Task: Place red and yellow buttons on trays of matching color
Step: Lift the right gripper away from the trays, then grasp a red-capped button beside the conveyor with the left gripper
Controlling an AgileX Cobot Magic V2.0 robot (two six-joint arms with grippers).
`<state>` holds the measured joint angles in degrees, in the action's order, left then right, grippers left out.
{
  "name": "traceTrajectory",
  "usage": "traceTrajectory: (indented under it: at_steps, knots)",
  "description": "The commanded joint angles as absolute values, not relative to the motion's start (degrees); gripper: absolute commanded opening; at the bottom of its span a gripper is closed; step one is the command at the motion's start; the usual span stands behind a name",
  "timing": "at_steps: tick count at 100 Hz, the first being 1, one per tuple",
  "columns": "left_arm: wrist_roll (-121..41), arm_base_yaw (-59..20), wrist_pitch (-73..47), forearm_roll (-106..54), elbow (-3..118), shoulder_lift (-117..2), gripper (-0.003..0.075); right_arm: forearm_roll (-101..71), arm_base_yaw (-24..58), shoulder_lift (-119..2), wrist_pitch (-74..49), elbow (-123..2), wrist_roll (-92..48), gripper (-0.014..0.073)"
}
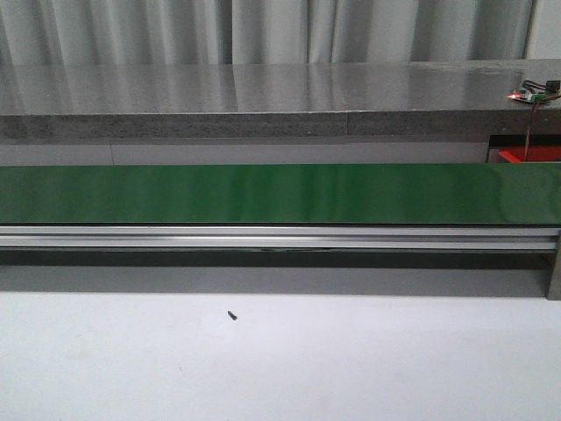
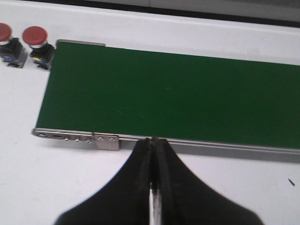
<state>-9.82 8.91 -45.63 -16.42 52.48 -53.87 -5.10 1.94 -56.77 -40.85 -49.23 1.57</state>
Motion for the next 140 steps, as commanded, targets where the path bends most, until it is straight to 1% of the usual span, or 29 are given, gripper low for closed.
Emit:
traceTrajectory:
  at_steps: [1, 28, 37, 42, 49, 50, 51, 55, 56, 58, 60, 63, 66, 68, 73, 117, 140]
  knots:
    - [-8.43, 12.66, -42.33, -16.79, 55.84, -54.87, -0.0020, -4.34, 1.98, -53.64, -37.62, -49.66, 1.09, -0.0068]
    - [-8.43, 26.43, -44.42, -16.42, 63.23, -64.24, -0.0017, -4.29, 1.98, -50.70, -39.69, -48.00, 1.09, -0.0068]
    - [-8.43, 29.02, -47.06, -16.42, 66.86, -69.11, 0.0017, -4.29, 1.98, -50.70, -39.94, -48.00, 1.09, -0.0068]
    - [-8.43, 29.99, -47.98, -16.42, 68.80, -71.73, 0.0068, -4.29, 1.98, -50.70, -39.94, -48.00, 1.09, -0.0068]
    - [-8.43, 30.39, -48.20, -16.42, 71.56, -75.43, 0.0169, -4.29, 1.98, -50.70, -39.94, -48.00, 1.09, -0.0068]
    - [-8.43, 30.39, -48.20, -16.42, 72.13, -76.16, 0.0204, -4.29, 1.98, -50.70, -39.94, -48.00, 1.09, -0.0068]
    - [-8.43, 30.39, -48.20, -16.42, 72.42, -76.51, 0.0204, -4.29, 1.98, -50.70, -40.01, -48.00, 1.09, -0.0068]
    - [-8.43, 30.39, -48.20, -16.42, 74.17, -78.64, 0.0291, -4.29, 1.98, -50.70, -40.06, -48.00, 1.09, -0.0068]
    - [-8.43, 30.39, -48.20, -16.42, 74.46, -78.99, 0.0291, -4.29, 1.98, -50.70, -40.06, -48.00, 1.09, -0.0068]
    - [-8.43, 30.39, -48.10, -16.56, 75.39, -80.07, 0.0330, -4.29, 1.98, -50.70, -40.08, -48.00, 1.09, -0.0068]
    - [-8.43, 30.39, -48.20, -16.76, 76.36, -81.50, 0.0384, -4.29, 1.98, -50.70, -40.08, -48.00, 1.09, -0.0068]
    - [-8.43, 30.39, -48.39, -16.88, 77.70, -82.59, 0.0421, -4.29, 1.98, -50.70, -40.08, -48.00, 1.09, -0.0068]
    - [-8.29, 30.39, -48.61, -17.02, 79.36, -84.42, 0.0477, -4.29, 1.98, -50.70, -40.15, -48.00, 1.09, -0.0068]
    - [-8.16, 30.39, -48.80, -17.02, 80.38, -85.50, 0.0503, -4.29, 1.98, -50.70, -40.23, -48.00, 1.09, -0.0068]
    - [-7.89, 30.39, -49.62, -17.02, 82.83, -88.02, 0.0538, -4.29, 1.98, -50.70, -40.36, -48.00, 1.09, -0.0068]
    - [2.91, 28.88, -54.78, -18.60, 103.96, -110.80, 0.0536, -4.29, 1.98, -50.70, -40.65, -48.00, 1.09, -0.0068]
    - [8.51, 27.43, -55.82, -18.60, 113.11, -119.67, 0.0536, -4.29, 1.98, -50.70, -40.16, -48.00, 1.09, -0.0068]
